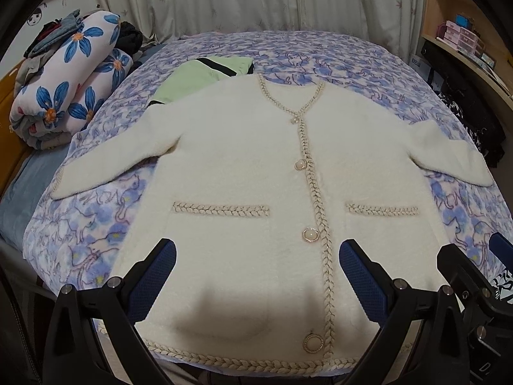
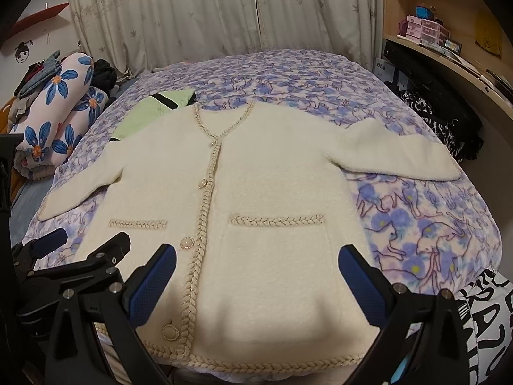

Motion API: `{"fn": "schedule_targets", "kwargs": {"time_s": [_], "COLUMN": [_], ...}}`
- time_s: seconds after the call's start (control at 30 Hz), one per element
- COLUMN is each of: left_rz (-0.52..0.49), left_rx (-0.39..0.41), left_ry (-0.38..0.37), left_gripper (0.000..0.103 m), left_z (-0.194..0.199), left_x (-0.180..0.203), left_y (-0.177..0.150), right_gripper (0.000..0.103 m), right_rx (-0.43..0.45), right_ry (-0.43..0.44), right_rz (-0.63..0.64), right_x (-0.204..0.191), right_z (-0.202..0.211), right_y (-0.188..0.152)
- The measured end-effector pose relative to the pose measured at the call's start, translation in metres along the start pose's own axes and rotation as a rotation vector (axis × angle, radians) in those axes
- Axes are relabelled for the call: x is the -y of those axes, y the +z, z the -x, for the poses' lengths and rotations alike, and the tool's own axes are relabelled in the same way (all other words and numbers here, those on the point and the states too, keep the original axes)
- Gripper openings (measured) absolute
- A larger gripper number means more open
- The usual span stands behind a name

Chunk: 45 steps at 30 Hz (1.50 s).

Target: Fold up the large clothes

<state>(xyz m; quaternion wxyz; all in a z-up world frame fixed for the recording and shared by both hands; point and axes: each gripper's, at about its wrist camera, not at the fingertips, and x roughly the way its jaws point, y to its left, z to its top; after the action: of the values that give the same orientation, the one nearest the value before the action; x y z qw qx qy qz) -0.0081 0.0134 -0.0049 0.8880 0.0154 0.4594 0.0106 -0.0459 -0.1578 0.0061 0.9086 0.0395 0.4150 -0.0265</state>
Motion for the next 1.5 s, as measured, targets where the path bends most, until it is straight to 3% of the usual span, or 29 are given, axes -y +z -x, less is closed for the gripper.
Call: {"fn": "schedule_targets", "kwargs": {"time_s": [1.5], "left_rz": [-0.007], "left_rx": [0.01], "left_ry": [0.009], "left_gripper": [0.101], "left_z": [-0.003], "left_x": [-0.002], "left_y": [0.0049], "right_gripper": [0.101], "right_rx": [0.014], "right_ry": [-0.019], "right_rz": [0.017], "right_x": [-0.0029], "right_z": [-0.0016], "right_y": [0.0052]}}
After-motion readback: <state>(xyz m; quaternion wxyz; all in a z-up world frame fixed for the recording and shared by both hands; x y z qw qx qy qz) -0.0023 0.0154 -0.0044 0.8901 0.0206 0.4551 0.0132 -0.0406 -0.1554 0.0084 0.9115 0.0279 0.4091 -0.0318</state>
